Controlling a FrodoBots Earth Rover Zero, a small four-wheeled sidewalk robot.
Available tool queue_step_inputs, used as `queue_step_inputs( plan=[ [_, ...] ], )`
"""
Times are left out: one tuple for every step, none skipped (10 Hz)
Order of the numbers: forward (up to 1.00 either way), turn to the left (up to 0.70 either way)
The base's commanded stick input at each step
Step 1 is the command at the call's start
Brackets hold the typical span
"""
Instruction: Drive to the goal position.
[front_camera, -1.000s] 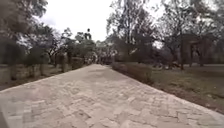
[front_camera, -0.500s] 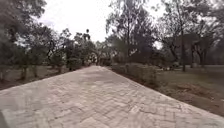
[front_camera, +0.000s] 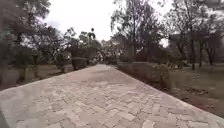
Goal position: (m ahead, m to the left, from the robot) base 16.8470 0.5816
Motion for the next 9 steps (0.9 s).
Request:
queue_step_inputs(
  plan=[
    [0.70,0.00],
    [0.70,0.00],
    [0.70,0.01],
    [0.70,0.02],
    [0.70,0.00],
    [0.70,0.00],
    [0.70,0.01],
    [0.70,0.00],
    [0.70,0.00]
  ],
)
